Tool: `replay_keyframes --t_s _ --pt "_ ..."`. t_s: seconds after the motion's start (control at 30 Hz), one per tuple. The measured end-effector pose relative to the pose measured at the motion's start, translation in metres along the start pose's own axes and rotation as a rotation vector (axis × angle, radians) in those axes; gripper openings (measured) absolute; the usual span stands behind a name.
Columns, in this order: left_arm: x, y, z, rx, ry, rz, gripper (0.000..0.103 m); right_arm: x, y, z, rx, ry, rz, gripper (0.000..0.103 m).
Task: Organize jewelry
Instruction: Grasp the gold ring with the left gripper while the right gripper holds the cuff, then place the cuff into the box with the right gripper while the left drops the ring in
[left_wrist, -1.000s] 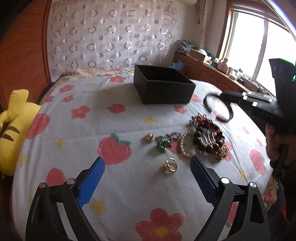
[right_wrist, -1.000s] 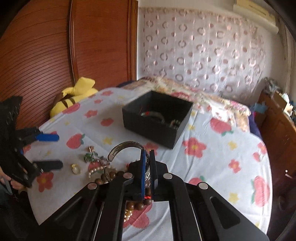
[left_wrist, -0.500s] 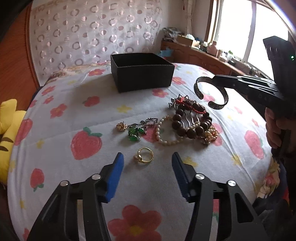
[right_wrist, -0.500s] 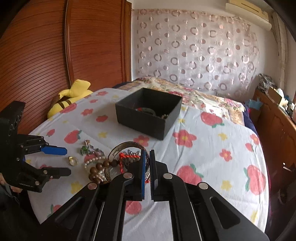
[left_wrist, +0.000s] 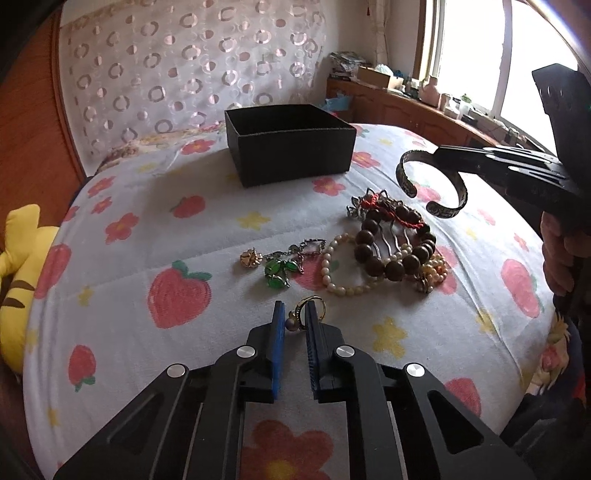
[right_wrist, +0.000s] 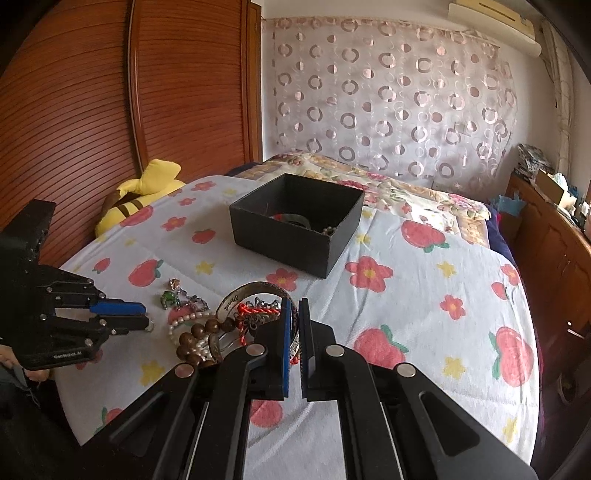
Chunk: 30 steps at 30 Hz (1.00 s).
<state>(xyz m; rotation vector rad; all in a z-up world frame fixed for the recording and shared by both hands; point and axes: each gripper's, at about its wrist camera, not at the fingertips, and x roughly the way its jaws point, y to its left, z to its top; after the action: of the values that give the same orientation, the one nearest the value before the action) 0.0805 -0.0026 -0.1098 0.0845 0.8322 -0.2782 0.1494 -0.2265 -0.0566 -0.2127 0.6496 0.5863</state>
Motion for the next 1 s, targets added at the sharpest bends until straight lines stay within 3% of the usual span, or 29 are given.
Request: replay_keyframes --t_s 0.7,1.0 --pt "0.013 -0.005 0.009 0.059 0.022 0.01 0.012 -0.002 0.006 0.007 -0.008 -0.007 -0.002 0.005" --pt "0.004 -0.003 0.008 0.049 -0.006 0.007 0.009 -0.002 0.004 0.007 -0.008 -0.011 -0.001 0.005"
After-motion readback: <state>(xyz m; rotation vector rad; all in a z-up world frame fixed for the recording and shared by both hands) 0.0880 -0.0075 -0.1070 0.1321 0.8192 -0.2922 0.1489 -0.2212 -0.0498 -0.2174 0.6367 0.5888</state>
